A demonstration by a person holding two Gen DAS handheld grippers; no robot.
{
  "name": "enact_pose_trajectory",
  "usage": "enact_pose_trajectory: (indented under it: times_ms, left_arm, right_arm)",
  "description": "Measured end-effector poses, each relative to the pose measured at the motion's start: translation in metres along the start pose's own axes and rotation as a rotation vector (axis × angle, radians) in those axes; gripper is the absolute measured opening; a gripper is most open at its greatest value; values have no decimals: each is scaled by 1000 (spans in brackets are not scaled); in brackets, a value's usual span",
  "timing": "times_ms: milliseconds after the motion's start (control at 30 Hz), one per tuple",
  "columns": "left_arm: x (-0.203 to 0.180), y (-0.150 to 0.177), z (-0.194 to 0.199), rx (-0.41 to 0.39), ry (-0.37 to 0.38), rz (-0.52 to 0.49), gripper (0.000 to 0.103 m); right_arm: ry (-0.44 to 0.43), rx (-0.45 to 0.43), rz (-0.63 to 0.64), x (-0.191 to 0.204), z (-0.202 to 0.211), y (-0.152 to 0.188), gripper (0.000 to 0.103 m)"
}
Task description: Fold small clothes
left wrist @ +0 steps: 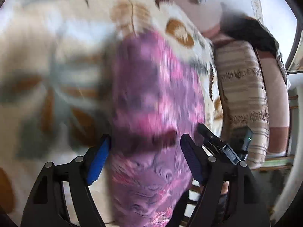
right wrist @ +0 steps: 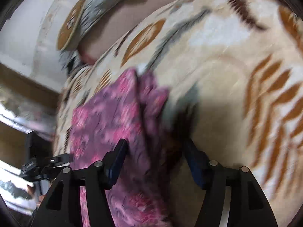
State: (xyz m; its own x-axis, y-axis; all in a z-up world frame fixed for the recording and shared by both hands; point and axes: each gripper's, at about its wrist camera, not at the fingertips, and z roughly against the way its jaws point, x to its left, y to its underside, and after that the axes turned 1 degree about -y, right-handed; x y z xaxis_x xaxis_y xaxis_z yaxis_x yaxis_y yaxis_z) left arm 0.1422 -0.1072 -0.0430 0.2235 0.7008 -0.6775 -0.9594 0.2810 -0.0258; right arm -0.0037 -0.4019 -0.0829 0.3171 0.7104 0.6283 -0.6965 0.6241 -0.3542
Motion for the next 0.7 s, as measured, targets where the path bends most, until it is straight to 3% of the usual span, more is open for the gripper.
enact_pose_trajectory:
  times_ms: [67,133,167,200,233,300,400,500,700]
  left_arm:
    - [-6,8,-8,-12,-30,-33,82]
    - [-17,13,-7,-33,-70,-70,83]
    - [-20,13,-7,-40,-86,-73,81]
    - [-21,14,-7,-51,-105,-72,68]
    - [-21,14,-8,-55,-130,-77,57]
    - [-25,18,-5,-75,-163,-108,43]
    - [-39,25,2,-120,-198,-172,35]
    - [-47,33,12,-157,-214,-216,34]
    - [-41,32,52,-234,-202,-218,34]
  right_arm:
    - [-4,-6,53,9,-4,3,72]
    - [-93,62,73,22,-14,6,67]
    - [-67,85,93,29,-20,8,57]
    - [11,82,154,39,-24,11,44]
    - [48,75,202,48,-26,13,39]
    - [82,42,225,60,-22,16,23]
    - [115,-5,247,77,-13,19,21]
    - [144,-33,282,97,-8,26,20]
    - [86,-43,277,125,-4,32,20]
